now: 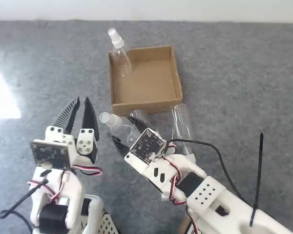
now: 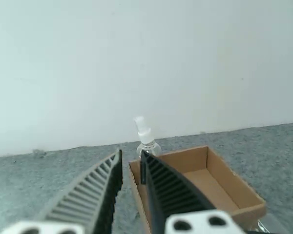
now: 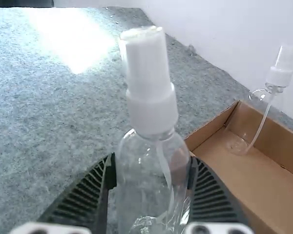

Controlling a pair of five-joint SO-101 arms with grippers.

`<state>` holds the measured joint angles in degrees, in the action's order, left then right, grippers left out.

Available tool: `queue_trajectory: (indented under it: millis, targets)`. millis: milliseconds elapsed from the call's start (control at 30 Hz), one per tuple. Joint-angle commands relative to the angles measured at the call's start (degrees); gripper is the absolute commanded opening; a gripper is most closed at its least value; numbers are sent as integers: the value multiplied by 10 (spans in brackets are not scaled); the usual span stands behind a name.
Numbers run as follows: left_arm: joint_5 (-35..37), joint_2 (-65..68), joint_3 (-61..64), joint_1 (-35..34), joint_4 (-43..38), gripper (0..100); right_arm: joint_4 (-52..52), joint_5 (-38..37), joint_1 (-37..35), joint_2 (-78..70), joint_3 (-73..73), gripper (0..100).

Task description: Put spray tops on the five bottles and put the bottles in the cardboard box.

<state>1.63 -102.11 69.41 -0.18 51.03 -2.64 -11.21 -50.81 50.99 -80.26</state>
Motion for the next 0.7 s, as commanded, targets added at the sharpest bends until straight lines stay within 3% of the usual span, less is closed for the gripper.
queue_trajectory:
  millis: [0, 300, 500, 667]
  targets:
    - [15, 4, 15, 3, 0, 55, -14, -10, -1, 19, 0, 91]
    - [11, 4, 52, 4, -2, 55, -15, -11, -2, 19, -1, 91]
    - [-37, 4, 74, 70, -3, 55, -15, -11, -2, 19, 0, 91]
    - [-41, 5, 76, 70, -3, 55, -15, -11, -1, 19, 0, 91]
